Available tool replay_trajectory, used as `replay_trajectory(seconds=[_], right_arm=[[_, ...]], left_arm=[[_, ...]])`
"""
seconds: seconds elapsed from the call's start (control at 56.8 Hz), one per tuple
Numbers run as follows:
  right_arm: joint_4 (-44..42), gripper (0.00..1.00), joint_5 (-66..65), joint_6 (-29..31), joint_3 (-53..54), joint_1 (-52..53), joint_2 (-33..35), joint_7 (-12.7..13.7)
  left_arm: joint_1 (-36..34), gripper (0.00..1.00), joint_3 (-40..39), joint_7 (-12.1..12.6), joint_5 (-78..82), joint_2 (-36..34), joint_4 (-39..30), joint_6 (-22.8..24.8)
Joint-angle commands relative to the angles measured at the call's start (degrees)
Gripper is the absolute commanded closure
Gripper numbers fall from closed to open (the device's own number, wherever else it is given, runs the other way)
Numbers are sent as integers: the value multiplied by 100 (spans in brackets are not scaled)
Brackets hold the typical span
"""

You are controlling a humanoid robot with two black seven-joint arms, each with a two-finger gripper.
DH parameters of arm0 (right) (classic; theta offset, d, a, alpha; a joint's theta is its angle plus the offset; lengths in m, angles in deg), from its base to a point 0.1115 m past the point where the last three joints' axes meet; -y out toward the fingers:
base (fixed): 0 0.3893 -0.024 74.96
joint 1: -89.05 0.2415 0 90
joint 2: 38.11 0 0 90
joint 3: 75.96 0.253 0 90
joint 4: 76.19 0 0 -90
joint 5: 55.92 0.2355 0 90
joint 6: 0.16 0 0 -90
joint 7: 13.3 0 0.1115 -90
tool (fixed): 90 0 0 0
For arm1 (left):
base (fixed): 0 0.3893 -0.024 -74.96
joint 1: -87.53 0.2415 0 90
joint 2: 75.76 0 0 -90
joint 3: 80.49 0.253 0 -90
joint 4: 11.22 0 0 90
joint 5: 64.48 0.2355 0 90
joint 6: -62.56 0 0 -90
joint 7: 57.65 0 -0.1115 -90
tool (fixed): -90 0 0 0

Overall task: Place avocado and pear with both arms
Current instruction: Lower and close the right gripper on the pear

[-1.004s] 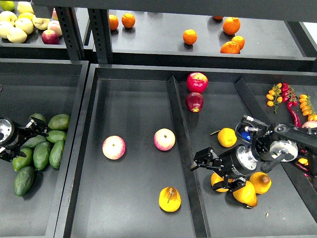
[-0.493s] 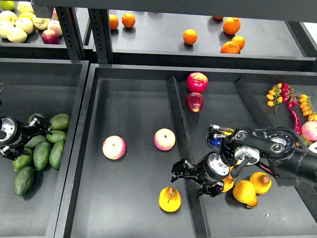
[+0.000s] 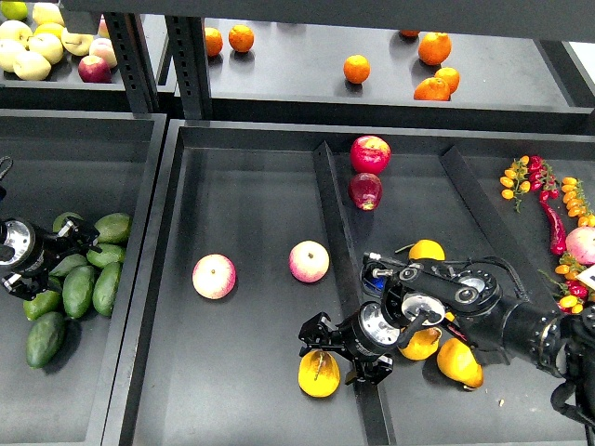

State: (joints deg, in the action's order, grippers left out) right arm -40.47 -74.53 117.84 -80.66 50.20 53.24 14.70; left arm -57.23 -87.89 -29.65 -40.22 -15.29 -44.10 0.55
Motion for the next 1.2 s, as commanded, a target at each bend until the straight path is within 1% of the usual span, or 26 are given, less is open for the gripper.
replay_trajectory(seconds=[0.0, 0.458, 0.845, 1.18], right_arm=[[-153, 0, -117, 0, 4, -87, -73, 0], [-241, 0, -161, 0, 48, -167, -135, 0], [-276, 0, -785, 0, 127, -184, -135, 0], [-276, 0, -697, 0, 285, -175, -135, 0]], left_arm=[[0, 1, -8, 0, 1, 0, 0, 1], [35, 1, -25, 0, 1, 44, 0, 1], [35, 1, -34, 0, 1, 53, 0, 1], [53, 1, -34, 0, 1, 53, 9, 1]])
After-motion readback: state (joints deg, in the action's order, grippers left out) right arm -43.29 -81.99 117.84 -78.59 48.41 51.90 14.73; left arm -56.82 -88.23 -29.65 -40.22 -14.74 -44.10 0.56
